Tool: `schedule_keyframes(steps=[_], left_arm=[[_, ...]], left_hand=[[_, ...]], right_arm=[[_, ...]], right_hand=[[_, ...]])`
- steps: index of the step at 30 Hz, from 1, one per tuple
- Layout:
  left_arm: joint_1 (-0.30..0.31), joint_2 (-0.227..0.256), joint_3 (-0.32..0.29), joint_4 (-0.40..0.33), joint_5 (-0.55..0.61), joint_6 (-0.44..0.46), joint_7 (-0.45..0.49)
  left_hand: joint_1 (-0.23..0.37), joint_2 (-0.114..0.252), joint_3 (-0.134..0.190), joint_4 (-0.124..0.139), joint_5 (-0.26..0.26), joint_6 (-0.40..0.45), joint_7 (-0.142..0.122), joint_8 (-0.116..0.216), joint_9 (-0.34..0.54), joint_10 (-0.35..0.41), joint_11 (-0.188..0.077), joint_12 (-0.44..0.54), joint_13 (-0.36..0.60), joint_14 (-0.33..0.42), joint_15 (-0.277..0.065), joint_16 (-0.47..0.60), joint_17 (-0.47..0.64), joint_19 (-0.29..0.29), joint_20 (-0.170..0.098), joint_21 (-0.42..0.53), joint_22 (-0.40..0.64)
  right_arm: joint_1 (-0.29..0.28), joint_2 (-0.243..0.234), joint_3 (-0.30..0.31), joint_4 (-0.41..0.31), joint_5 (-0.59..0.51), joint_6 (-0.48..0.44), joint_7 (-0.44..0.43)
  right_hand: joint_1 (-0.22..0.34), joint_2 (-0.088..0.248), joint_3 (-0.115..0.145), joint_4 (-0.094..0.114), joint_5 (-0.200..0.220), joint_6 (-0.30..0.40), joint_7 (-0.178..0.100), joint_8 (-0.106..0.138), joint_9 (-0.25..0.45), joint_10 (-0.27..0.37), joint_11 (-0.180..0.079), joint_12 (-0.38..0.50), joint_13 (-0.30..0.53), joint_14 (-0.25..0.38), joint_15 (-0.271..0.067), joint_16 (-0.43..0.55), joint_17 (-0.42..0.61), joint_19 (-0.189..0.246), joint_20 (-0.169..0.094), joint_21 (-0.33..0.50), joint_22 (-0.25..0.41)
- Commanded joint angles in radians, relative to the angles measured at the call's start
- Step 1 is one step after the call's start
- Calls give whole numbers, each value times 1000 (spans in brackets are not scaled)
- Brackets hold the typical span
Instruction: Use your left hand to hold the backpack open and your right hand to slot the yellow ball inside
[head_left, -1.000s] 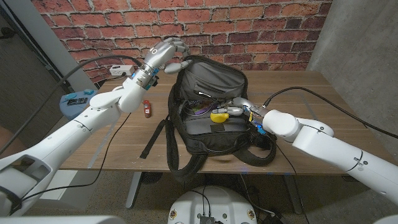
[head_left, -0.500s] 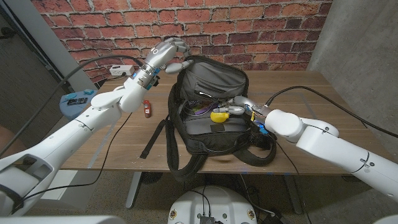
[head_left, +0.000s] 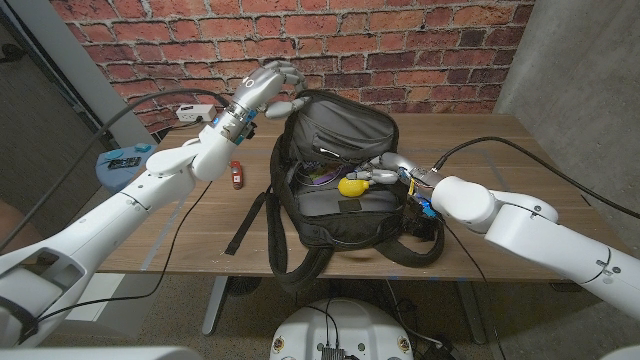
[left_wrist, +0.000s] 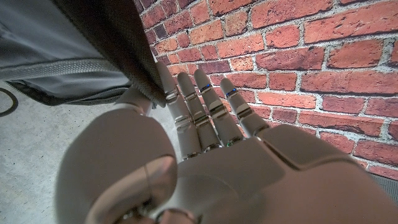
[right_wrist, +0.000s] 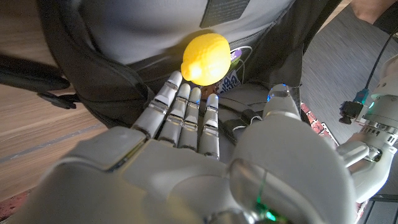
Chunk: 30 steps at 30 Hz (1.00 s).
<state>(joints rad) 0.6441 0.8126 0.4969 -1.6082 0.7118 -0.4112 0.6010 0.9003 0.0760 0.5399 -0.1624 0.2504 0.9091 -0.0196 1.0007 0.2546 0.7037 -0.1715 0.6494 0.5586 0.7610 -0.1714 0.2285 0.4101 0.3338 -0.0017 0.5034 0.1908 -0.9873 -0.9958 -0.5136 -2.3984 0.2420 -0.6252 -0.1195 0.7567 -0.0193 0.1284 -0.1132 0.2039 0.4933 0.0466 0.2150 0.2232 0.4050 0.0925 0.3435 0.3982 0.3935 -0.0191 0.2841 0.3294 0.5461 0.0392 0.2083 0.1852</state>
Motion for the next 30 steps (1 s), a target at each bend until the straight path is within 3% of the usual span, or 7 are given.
schedule_keyframes(steps=[1, 30], left_arm=[[4, 0, -1, 2, 3, -9, 20], [4, -14, 1, 5, 8, -20, 48]], left_hand=[[6, 4, -1, 0, -3, -7, 2, 6, 1, 40, -26, -6, 1, 0, -3, -5, 5, -17, -4, 0, 3], [4, 3, 0, 1, -5, -9, 0, 8, 1, 36, -29, -8, 2, -10, -1, -10, 2, -30, -6, -5, 2]], right_arm=[[-57, -34, 42, -58, 34, -51, -50], [-233, -152, 212, -152, 173, -174, -182]], right_hand=[[6, 13, 4, -5, 2, 13, -4, 11, -1, 14, -4, -5, -2, 15, -2, 7, -1, 13, 0, 8, 2], [3, 23, 5, -6, -1, 27, -11, 14, -2, 29, -9, -13, -10, 23, -8, 11, -4, 16, -6, 9, 1]])
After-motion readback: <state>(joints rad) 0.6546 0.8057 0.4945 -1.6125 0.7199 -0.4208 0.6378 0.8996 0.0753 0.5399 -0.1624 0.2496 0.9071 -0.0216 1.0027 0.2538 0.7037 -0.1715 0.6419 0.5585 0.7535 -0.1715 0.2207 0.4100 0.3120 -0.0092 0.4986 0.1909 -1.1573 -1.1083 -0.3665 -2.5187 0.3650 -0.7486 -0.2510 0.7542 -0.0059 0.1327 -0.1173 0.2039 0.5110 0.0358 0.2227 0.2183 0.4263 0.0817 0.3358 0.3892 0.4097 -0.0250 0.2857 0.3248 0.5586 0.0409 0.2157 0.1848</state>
